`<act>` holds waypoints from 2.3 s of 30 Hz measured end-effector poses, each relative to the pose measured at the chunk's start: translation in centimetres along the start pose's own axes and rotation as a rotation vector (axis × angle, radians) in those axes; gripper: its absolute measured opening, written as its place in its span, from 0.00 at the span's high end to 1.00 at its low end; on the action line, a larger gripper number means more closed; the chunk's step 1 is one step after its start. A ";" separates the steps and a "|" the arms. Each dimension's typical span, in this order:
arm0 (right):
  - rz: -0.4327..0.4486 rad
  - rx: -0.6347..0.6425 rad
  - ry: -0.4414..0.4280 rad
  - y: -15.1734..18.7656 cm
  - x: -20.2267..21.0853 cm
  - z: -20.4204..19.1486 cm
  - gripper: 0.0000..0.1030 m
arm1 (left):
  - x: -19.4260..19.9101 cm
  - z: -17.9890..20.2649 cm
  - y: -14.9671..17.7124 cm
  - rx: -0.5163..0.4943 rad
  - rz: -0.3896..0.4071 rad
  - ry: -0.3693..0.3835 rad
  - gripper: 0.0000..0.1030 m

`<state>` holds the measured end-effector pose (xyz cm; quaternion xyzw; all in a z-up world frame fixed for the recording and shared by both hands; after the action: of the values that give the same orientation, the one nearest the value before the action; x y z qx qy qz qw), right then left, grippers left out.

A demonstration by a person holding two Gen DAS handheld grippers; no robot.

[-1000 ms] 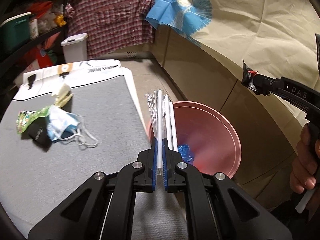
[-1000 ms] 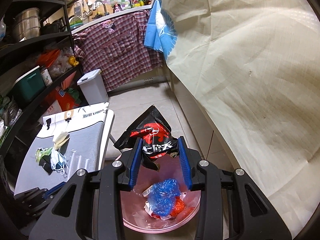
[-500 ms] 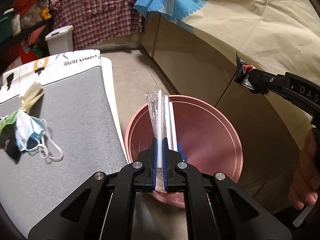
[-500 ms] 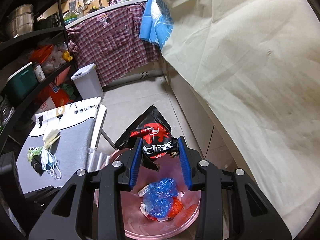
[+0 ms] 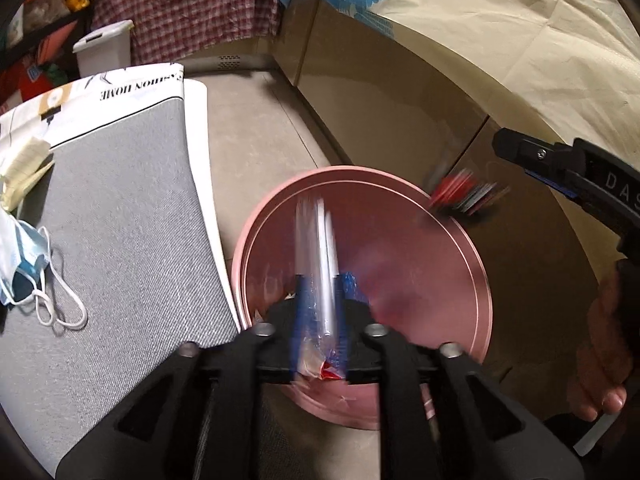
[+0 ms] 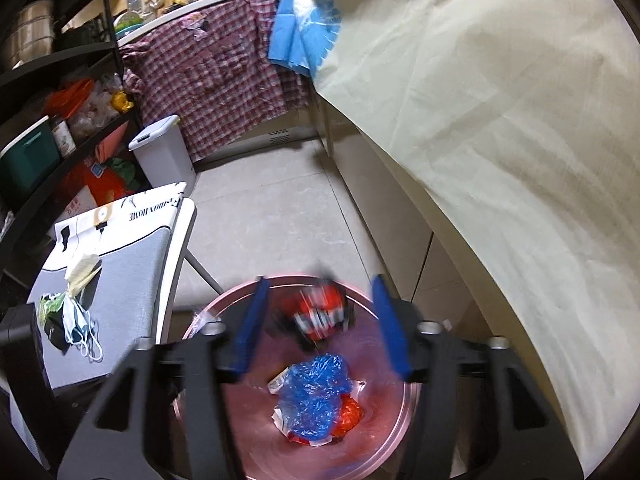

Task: Collect trash
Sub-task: 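Open both grippers to drop the straws and snack bag into the bucket, then move both open grippers back toward the green pouch and face mask, then grasp the green snack pouch with the left gripper while the right gripper grasps the blue face mask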

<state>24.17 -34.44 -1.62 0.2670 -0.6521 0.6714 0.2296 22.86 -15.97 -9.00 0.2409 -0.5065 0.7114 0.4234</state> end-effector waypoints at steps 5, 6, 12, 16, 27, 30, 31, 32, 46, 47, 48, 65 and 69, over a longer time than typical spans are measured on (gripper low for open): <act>0.004 0.006 -0.002 0.0 -0.1 -0.2 0.45 | 2.0 -0.6 0.4 -0.005 0.026 -0.002 0.77; 0.009 0.006 -0.002 0.0 0.0 -0.3 0.45 | 2.4 -0.8 0.5 -0.005 0.032 -0.004 0.77; 0.030 0.010 -0.011 0.1 1.0 -0.5 0.46 | 7.8 -2.8 1.0 0.000 0.094 -0.043 0.77; 0.045 0.015 -0.019 0.2 2.6 -1.1 0.47 | 11.3 -4.6 0.6 0.019 0.140 -0.066 0.77; 0.140 0.050 -0.103 0.2 9.1 -3.9 0.61 | 20.2 -12.9 -0.1 0.063 0.211 -0.177 0.77; 0.144 0.044 -0.151 0.0 9.4 -5.4 0.70 | 22.5 -14.9 -1.2 0.055 0.237 -0.212 0.77; 0.143 0.050 -0.159 -0.1 9.3 -6.1 0.73 | 22.9 -15.3 -1.5 0.051 0.245 -0.220 0.77; 0.144 0.057 -0.169 -0.1 9.2 -6.8 0.74 | 23.7 -16.1 -1.7 0.047 0.259 -0.227 0.77; 0.104 0.220 -0.375 0.0 3.5 -20.1 0.81 | 22.7 -26.1 -3.1 0.197 0.325 -0.227 0.77; 0.098 0.233 -0.383 0.0 3.0 -20.7 0.81 | 22.4 -26.6 -3.2 0.201 0.323 -0.225 0.77; 0.092 0.243 -0.389 0.0 2.5 -21.2 0.81 | 22.1 -27.0 -3.2 0.208 0.320 -0.224 0.77; -0.064 0.314 -0.517 -0.3 -6.1 -28.1 0.46 | 15.3 -30.8 -6.3 0.303 0.267 -0.177 0.63; -0.107 0.311 -0.525 0.1 -8.0 -28.9 0.46 | 14.2 -31.7 -6.9 0.345 0.255 -0.163 0.58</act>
<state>28.35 -5.25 -7.17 0.4971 -0.5635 0.6583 0.0445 23.98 19.33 -6.21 0.3005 -0.4364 0.8134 0.2403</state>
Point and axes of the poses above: each gripper's, at about its wrist camera, not at the fingertips, and x roughly against the way its jaws point, z to its right, y to its underside, the point moved 2 cm from there along -x, roughly the way its jaws point, and after that the axes turned 13 degrees about x, right-handed, at the moved point
